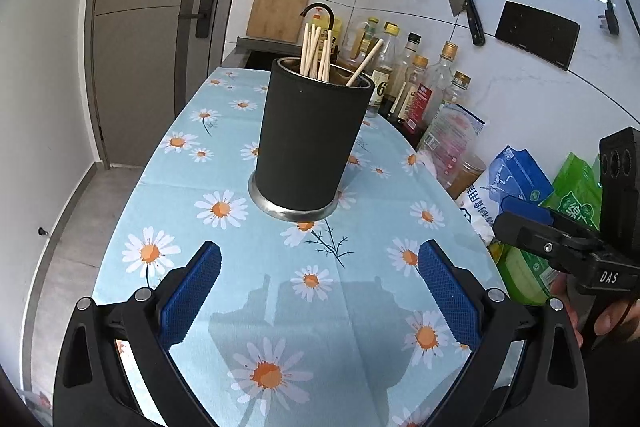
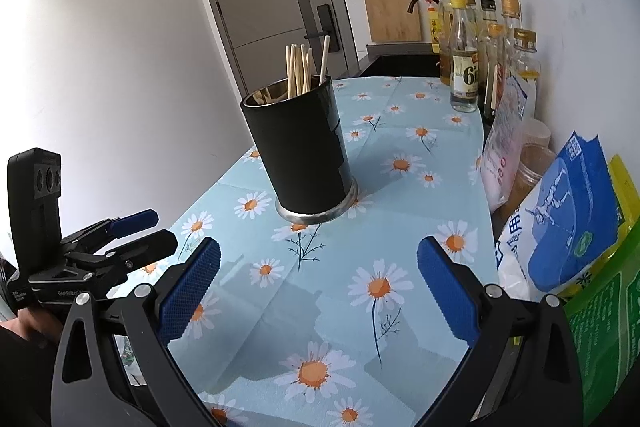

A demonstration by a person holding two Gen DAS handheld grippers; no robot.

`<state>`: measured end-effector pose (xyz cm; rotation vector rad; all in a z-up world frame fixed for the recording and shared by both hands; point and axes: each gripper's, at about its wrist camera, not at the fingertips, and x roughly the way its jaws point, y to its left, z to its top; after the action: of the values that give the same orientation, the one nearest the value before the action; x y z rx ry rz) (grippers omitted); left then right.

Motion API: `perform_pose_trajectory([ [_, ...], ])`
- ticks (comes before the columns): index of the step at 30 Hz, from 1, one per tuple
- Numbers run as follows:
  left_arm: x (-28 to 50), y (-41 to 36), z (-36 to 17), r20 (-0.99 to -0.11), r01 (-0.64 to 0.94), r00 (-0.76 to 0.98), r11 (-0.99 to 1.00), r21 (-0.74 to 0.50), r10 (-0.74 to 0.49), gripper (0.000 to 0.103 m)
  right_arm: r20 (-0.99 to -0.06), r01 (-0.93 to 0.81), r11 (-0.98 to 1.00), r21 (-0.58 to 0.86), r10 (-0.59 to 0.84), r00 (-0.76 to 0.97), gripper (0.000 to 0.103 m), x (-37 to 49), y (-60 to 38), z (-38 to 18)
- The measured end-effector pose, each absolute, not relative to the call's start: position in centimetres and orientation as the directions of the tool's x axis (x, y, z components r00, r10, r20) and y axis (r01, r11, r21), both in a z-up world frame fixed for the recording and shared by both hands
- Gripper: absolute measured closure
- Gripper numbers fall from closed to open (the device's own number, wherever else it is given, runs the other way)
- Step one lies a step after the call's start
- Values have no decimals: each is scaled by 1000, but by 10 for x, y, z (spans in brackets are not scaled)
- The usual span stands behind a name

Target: Organize utensils

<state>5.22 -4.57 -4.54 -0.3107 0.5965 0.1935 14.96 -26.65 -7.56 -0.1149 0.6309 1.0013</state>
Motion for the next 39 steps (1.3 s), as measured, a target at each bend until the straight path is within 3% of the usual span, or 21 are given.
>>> perform_pose_trajectory([
  [39, 46, -46, -43, -574, -257, 814, 940, -223, 87, 7, -531, -844, 520, 134, 757, 382, 5, 131, -260, -69],
])
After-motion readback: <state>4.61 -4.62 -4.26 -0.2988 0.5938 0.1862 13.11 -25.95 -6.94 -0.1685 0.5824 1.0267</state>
